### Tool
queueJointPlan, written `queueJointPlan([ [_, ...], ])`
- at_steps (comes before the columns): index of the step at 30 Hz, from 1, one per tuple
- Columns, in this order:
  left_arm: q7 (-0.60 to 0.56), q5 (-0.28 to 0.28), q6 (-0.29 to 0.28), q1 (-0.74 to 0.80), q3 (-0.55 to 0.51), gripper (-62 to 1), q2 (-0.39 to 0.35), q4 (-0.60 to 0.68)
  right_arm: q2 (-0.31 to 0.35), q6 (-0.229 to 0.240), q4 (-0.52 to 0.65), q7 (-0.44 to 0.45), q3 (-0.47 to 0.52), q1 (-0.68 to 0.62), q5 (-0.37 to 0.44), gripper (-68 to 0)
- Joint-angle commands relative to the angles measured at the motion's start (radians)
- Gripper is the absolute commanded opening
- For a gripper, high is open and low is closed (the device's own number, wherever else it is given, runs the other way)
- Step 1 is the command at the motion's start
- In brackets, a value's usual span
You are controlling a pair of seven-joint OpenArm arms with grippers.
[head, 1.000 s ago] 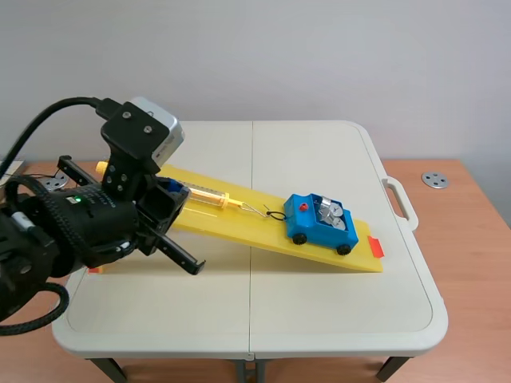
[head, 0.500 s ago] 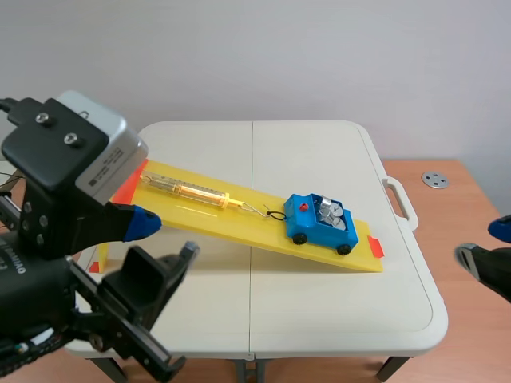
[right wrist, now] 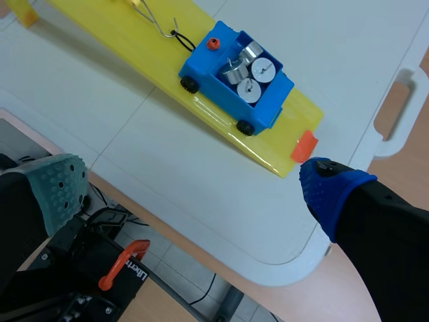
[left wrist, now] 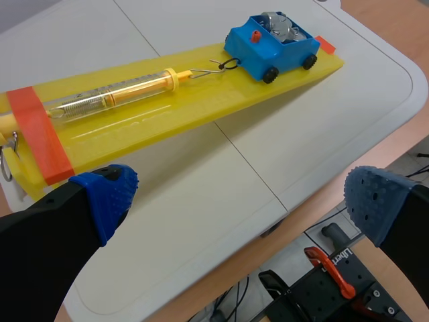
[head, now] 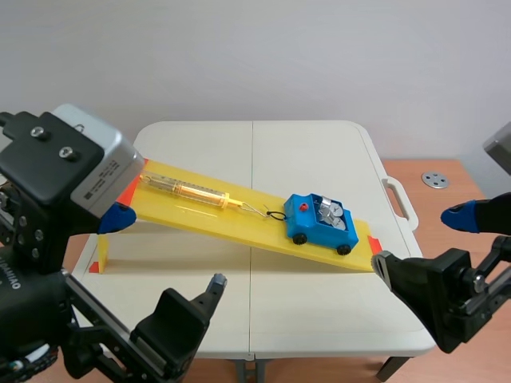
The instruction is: Place the four metal weights on the blue cart on the ramp.
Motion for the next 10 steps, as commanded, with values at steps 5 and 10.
queueJointPlan([
  [5,-0.156,-0.047,0.054,0.013,-0.017,1.4,-0.004,0.063,0.030,-0.001,0.090,0.124,0.030,0.009,0.046,-1.4],
  [10,-0.156,-0.047,0.054,0.013,-0.017,1.4,-0.004,0.063,0.030,-0.003,0.090,0.124,0.030,0.009,0.046,-1.4],
])
